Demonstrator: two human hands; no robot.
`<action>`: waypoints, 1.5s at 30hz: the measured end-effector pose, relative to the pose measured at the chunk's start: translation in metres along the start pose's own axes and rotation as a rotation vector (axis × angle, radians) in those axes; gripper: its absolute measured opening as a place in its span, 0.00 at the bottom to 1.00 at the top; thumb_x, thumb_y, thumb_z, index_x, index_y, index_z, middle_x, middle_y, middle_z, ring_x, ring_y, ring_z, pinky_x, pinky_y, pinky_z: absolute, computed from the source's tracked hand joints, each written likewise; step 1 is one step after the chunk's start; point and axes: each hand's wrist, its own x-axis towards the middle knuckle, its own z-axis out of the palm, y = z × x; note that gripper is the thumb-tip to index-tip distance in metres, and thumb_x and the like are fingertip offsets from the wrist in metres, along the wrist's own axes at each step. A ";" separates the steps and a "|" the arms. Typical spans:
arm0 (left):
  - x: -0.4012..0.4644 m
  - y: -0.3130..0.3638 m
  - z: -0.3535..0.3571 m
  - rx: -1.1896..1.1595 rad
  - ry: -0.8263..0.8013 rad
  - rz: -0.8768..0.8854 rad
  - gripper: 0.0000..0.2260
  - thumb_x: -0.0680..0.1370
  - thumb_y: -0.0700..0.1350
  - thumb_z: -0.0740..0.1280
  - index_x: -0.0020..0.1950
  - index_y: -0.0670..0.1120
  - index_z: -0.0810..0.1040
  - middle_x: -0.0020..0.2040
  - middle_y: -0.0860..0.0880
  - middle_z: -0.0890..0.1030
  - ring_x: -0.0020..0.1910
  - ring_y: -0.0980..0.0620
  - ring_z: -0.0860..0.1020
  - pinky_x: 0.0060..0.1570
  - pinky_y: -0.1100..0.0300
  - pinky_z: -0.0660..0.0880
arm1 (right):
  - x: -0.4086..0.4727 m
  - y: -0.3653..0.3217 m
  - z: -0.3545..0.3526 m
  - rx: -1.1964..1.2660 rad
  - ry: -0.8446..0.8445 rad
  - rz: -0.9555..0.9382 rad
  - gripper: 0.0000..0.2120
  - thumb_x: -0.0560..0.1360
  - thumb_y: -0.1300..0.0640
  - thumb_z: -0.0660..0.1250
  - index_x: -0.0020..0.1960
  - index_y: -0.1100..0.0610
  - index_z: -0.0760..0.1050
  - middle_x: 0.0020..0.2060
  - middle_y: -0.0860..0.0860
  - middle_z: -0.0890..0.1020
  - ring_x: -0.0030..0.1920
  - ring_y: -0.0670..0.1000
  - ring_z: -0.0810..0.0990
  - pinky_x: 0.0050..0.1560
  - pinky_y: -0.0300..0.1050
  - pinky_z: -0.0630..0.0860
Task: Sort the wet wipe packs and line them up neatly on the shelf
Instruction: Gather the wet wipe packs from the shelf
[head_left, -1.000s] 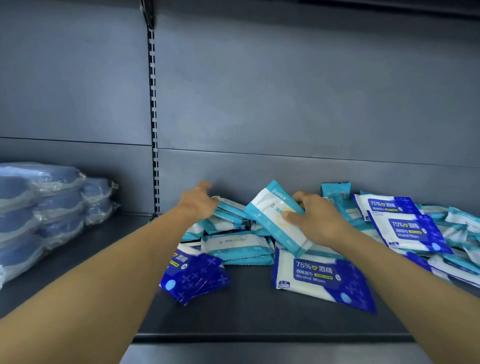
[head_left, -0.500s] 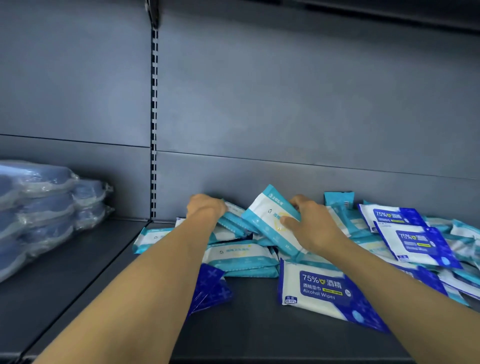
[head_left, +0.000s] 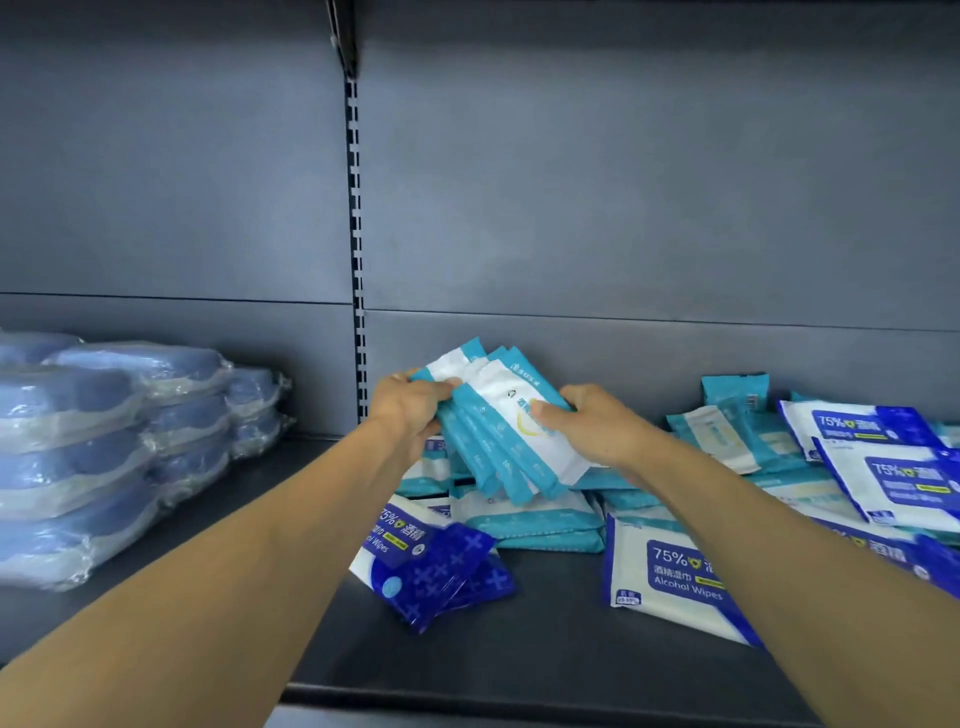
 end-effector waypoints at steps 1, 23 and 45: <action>-0.004 0.001 0.000 -0.017 0.001 0.005 0.07 0.77 0.31 0.64 0.54 0.38 0.74 0.41 0.44 0.79 0.35 0.50 0.78 0.29 0.60 0.79 | 0.001 -0.001 0.004 0.000 -0.019 0.010 0.15 0.78 0.48 0.62 0.54 0.60 0.74 0.51 0.56 0.81 0.48 0.54 0.80 0.49 0.48 0.76; -0.052 0.019 -0.055 0.017 0.151 0.152 0.24 0.70 0.32 0.72 0.62 0.44 0.70 0.53 0.47 0.82 0.47 0.47 0.82 0.47 0.48 0.79 | -0.023 0.011 0.018 -0.338 -0.138 -0.115 0.13 0.78 0.54 0.62 0.61 0.56 0.74 0.56 0.49 0.78 0.57 0.50 0.76 0.60 0.45 0.71; -0.081 0.013 -0.091 -0.030 0.216 0.142 0.20 0.74 0.34 0.69 0.64 0.44 0.71 0.55 0.47 0.81 0.49 0.49 0.81 0.38 0.57 0.77 | -0.024 -0.002 0.023 -0.701 -0.466 0.082 0.39 0.72 0.44 0.70 0.75 0.54 0.55 0.73 0.50 0.62 0.71 0.51 0.64 0.67 0.45 0.64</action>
